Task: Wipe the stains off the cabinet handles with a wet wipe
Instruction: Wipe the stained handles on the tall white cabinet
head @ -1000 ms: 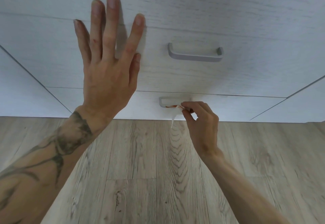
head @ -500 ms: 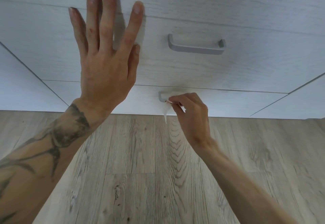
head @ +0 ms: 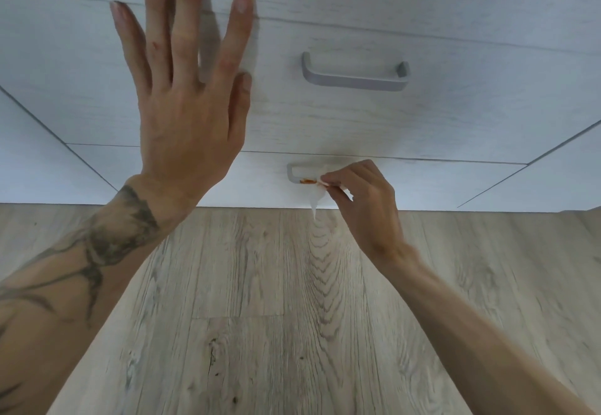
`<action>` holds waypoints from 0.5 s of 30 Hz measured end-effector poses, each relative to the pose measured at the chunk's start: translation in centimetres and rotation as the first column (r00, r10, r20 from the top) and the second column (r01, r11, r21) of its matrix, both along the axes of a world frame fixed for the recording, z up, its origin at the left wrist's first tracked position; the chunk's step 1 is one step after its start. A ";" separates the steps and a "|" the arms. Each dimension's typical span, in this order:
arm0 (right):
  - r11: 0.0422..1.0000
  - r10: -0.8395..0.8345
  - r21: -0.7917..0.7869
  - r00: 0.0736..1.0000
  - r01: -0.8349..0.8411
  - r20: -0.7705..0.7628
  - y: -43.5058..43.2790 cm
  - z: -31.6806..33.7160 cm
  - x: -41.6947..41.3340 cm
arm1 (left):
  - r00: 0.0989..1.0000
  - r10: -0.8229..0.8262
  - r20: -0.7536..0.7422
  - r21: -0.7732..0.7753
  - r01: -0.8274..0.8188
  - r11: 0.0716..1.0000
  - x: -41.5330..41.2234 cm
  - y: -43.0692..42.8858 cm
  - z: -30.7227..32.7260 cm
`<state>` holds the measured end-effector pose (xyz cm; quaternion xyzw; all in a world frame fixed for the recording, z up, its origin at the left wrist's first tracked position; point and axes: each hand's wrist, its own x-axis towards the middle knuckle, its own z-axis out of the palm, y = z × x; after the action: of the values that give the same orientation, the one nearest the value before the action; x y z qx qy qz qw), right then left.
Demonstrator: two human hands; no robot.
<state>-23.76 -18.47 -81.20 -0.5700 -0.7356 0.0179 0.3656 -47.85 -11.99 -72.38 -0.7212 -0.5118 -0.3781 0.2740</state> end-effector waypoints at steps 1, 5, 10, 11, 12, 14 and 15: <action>1.000 -0.022 -0.001 1.000 0.022 -0.007 -0.2 0.0 0.5 | 1.000 0.001 -0.003 0.005 -0.001 1.000 0.0 0.0 0.0; 0.996 -0.091 -0.009 0.994 0.090 -0.058 -1.0 0.4 1.2 | 1.000 0.005 -0.002 -0.012 -0.005 1.000 -0.2 -0.2 0.1; 0.999 -0.006 -0.035 0.949 -0.005 -0.314 -0.6 1.9 -2.9 | 1.000 0.001 -0.009 -0.033 -0.001 0.999 -0.3 -0.4 0.2; 0.998 0.027 -0.041 0.953 -0.041 -0.303 -0.6 1.7 -3.6 | 1.000 0.004 -0.012 -0.033 -0.004 0.999 -0.3 -0.4 0.2; 0.997 0.045 -0.049 0.959 -0.061 -0.278 -0.5 1.4 -4.1 | 1.000 0.006 -0.014 -0.034 -0.006 0.999 -0.4 -0.5 0.2; 0.997 0.037 -0.058 0.972 -0.052 -0.234 -0.6 0.7 -4.1 | 1.000 0.007 -0.015 -0.031 -0.008 0.999 -0.4 -0.5 0.2; 0.998 0.026 -0.052 0.976 -0.038 -0.215 -0.7 0.4 -3.9 | 1.000 0.010 -0.018 -0.029 -0.010 1.000 -0.4 -0.5 0.2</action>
<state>-27.64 -19.15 -80.80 -0.5627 -0.7003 0.1058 0.4264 -48.24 -12.44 -72.19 -0.7258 -0.5184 -0.3629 0.2698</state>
